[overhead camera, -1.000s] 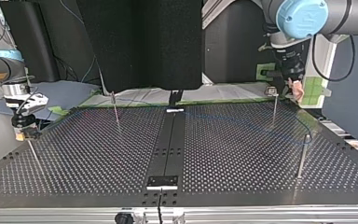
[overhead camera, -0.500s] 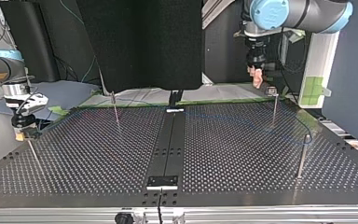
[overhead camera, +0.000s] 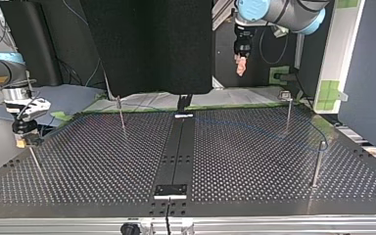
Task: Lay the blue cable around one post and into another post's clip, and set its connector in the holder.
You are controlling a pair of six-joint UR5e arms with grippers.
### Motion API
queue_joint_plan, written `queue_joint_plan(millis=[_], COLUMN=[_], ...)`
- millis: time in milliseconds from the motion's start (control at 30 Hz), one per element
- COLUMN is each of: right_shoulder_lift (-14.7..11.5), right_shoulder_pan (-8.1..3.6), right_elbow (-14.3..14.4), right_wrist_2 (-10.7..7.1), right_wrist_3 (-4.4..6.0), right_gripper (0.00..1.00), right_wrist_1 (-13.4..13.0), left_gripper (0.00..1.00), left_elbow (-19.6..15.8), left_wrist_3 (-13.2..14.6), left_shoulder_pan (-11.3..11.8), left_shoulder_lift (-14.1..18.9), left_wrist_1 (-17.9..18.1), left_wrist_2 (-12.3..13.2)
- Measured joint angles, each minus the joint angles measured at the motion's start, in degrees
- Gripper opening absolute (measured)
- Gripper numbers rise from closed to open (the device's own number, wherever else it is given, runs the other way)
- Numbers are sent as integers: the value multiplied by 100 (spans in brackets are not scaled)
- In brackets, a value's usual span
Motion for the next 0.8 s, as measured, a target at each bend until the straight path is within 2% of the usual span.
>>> queue_joint_plan(millis=[200,600,800], right_shoulder_lift=[1,1,1], right_shoulder_pan=[0,0,0], right_elbow=[-1,-1,-2], right_wrist_2=[0,0,0], right_wrist_3=[5,6,6], right_gripper=[100,100,100], right_wrist_1=[0,0,0], left_gripper=[100,100,100], left_elbow=[-12,-18,-11], left_wrist_3=[-54,-433,-686], left_shoulder_pan=[-389,-1166,-1515], left_shoulder_lift=[-390,-1166,-1515], left_wrist_1=[391,1168,1518], left_wrist_2=[-132,-13,-59])
